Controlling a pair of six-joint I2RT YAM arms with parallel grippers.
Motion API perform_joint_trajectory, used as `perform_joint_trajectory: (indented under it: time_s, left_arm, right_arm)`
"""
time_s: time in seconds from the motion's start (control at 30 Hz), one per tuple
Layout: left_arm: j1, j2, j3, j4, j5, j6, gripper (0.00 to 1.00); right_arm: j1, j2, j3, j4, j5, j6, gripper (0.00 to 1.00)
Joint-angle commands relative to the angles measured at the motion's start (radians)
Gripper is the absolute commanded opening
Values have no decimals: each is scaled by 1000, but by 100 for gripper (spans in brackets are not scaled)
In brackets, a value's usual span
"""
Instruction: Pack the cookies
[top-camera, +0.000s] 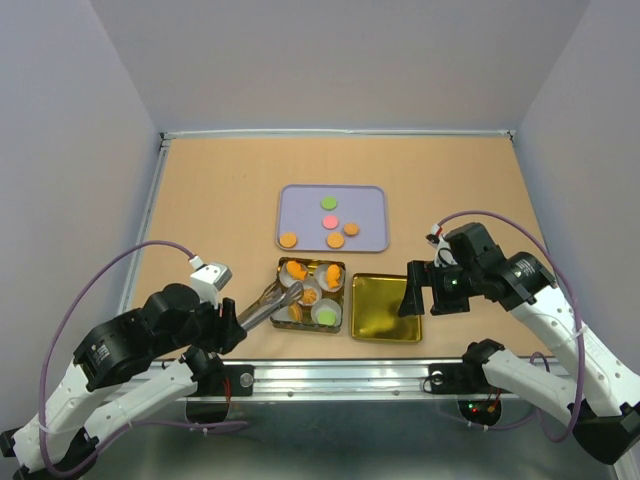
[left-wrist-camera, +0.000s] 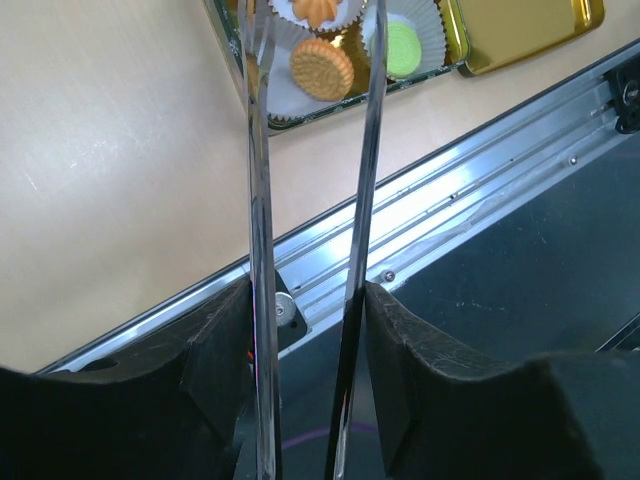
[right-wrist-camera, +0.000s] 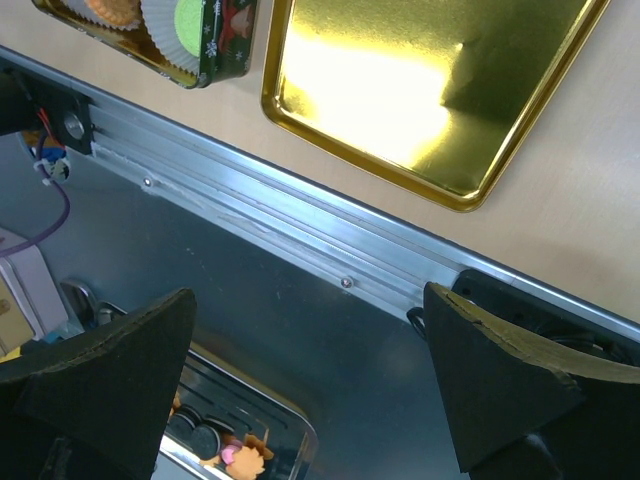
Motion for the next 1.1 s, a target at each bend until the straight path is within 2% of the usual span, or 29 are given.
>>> perform_joint_trajectory:
  time_s: [0.0, 0.4, 0.73, 0.83, 1.07]
  left_arm:
    - [-7, 5, 31, 38, -11, 16, 57]
    - [-7, 13, 44, 41, -12, 2, 46]
    - [-7, 27, 164, 47, -84, -82, 42]
    - [-7, 68, 176, 48, -124, -105, 41]
    - [-7, 274, 195, 114, -241, -125, 37]
  right_arm:
    - [7, -10, -26, 6, 11, 8, 100]
    - [7, -13, -36, 6, 15, 11, 100]
    - [7, -5, -38, 27, 6, 22, 100]
    - [7, -2, -41, 36, 1, 26, 100]
    - [7, 10, -38, 56, -8, 34, 100]
